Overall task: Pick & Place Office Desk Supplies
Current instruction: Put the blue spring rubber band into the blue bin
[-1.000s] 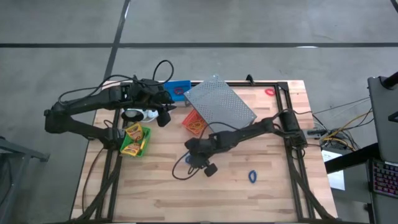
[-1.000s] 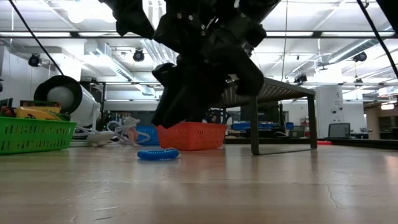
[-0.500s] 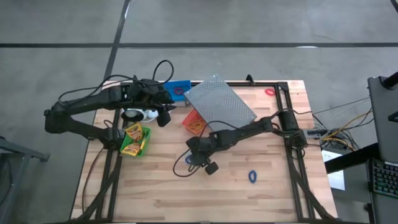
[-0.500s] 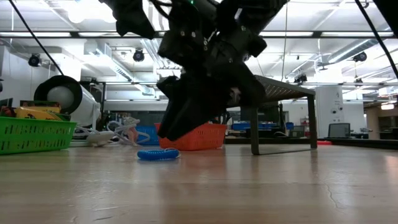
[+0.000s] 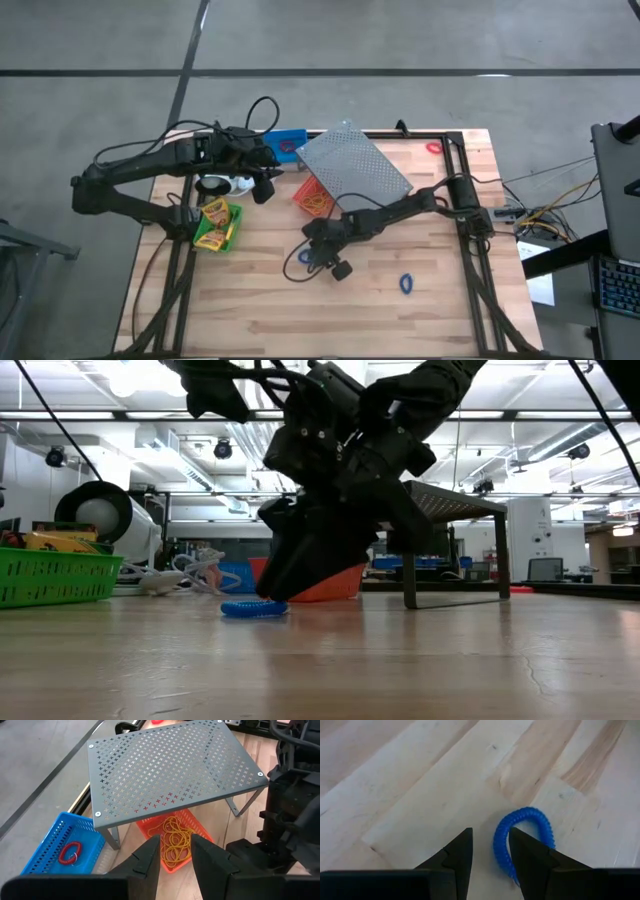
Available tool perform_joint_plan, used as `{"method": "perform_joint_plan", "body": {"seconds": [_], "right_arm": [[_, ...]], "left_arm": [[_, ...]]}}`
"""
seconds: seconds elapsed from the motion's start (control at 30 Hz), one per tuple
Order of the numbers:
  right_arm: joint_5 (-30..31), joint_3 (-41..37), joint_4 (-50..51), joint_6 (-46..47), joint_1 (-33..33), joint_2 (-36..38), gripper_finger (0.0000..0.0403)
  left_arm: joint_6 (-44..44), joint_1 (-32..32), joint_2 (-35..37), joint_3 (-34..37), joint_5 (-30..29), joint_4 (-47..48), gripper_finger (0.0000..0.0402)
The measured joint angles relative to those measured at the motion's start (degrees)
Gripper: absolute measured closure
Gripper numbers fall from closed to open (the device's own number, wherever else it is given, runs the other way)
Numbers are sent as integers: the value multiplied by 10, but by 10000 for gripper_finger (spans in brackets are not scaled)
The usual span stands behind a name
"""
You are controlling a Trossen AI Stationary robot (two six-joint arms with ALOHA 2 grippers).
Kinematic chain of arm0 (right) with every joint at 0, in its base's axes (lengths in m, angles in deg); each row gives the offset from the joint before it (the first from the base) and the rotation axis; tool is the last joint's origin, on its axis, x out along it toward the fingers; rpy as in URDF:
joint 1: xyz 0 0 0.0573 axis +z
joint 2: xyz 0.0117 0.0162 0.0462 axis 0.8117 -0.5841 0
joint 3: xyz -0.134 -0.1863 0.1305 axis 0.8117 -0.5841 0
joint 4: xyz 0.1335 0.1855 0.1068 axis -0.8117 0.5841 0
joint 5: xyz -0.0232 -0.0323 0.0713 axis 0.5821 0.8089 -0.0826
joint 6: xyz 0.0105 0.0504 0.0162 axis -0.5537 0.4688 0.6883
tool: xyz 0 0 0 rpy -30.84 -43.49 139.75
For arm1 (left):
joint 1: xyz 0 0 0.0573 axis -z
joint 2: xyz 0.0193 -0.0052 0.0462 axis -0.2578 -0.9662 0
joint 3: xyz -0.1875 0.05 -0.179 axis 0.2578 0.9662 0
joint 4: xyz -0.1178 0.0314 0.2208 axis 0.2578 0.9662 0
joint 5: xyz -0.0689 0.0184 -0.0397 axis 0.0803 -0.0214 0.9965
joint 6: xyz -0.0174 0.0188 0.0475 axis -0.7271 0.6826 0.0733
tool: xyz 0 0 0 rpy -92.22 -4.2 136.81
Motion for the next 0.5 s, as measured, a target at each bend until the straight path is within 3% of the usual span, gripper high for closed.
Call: {"method": "perform_joint_plan", "body": {"seconds": [0.23, 0.37, 0.5], "right_arm": [[-5, 0, 4, 8, -9, -8, 280], [-65, 7, -1, 35, -23, -28, 280], [-73, 13, 1, 25, -28, -30, 280]], "left_arm": [[0, 0, 0, 0, 0, 0, 290], [0, 0, 0, 0, 0, 0, 290], [0, 0, 0, 0, 0, 0, 290]]}}
